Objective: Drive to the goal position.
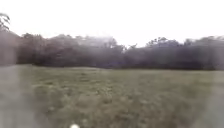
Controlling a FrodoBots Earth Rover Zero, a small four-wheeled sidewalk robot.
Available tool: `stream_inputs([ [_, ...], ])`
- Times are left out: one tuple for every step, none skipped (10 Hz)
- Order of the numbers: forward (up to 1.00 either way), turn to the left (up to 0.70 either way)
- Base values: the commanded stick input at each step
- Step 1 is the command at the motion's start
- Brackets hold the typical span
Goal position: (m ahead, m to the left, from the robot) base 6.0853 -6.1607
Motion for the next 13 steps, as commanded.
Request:
stream_inputs([
  [0.70,0.00],
  [0.70,0.00],
  [0.70,0.00],
  [0.70,0.00],
  [0.70,0.00],
  [0.70,0.00],
  [0.70,0.00],
  [0.70,0.00],
  [0.70,0.00],
  [0.70,0.00],
  [0.70,0.00],
  [0.70,0.00],
  [0.70,0.00],
])
